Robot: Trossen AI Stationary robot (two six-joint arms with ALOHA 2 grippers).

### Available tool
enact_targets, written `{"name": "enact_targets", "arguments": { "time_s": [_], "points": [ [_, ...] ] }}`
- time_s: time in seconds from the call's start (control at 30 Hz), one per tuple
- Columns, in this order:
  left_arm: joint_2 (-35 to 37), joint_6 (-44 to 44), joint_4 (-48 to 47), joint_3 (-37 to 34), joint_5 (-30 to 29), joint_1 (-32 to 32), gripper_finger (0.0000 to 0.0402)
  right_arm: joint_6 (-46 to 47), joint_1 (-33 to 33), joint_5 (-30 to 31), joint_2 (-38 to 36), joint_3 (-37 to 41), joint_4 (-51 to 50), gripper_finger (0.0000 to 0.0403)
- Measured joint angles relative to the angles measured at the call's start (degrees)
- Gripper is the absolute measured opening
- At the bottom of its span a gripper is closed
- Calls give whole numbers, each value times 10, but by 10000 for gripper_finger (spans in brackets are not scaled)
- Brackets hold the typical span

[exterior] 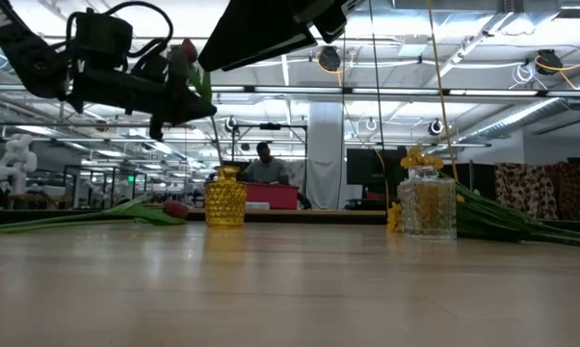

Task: Sort flowers into vase by color
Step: Put the red flower into the yellow vase

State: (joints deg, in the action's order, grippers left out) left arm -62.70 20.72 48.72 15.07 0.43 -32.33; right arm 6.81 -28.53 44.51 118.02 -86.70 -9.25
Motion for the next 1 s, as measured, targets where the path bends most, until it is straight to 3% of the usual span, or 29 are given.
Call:
{"name": "enact_targets", "arguments": {
  "time_s": [0.4,0.77,1.0],
  "points": [
    [0,15,-1,0,-45,40,33,0,0,0,0,0,0,132],
    [0,34,-38,0,-72,51,140,0,0,-1,0,0,0,132],
    [0,29,-71,0,-59,63,156,0,0,-1,0,0,-5,132]
  ]
}}
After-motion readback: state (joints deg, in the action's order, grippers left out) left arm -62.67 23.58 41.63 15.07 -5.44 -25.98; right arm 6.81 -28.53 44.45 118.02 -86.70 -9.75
